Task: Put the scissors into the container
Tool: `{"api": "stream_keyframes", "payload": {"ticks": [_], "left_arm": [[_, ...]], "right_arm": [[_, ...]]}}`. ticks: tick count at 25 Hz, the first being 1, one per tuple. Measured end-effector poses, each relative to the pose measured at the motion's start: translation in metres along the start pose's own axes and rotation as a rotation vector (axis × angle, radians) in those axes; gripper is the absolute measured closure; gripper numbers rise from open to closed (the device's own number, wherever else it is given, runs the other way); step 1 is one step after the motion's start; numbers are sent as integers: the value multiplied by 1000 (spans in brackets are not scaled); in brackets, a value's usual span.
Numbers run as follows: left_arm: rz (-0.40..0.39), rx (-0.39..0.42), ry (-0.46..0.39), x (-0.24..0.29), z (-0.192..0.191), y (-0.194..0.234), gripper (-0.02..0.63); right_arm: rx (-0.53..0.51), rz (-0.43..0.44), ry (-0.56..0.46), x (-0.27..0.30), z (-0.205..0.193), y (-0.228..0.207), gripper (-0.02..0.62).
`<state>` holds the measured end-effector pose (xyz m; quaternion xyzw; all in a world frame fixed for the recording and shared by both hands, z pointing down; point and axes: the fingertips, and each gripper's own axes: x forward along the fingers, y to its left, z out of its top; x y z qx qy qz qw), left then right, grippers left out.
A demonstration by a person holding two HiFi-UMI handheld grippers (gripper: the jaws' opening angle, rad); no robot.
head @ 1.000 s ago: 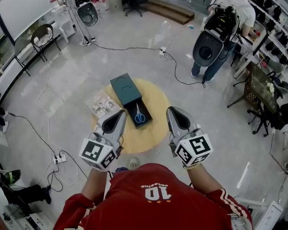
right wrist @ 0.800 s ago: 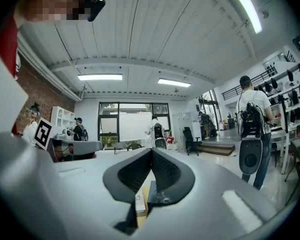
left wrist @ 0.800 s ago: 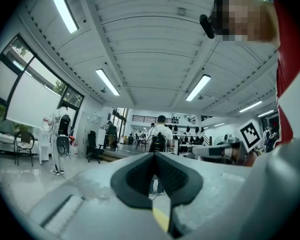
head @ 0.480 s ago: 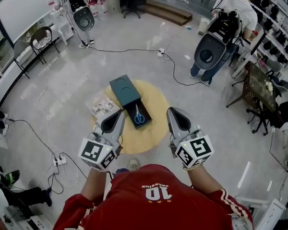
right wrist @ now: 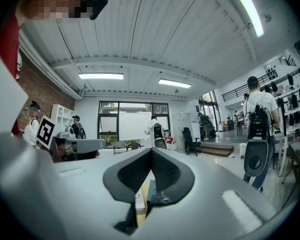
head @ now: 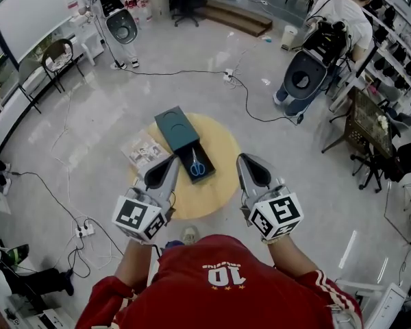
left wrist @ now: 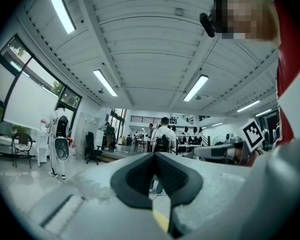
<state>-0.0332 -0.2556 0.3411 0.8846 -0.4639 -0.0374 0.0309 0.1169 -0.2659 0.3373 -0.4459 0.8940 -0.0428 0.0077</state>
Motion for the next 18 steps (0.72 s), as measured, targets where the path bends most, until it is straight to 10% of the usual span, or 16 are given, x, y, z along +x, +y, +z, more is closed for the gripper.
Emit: {"api": "stream_keyframes", "payload": {"ticks": [18], "left_arm": [[31, -1, -10, -3, -1, 5, 604]], "right_arm": [[7, 21, -1, 0, -2, 3, 603]]}}
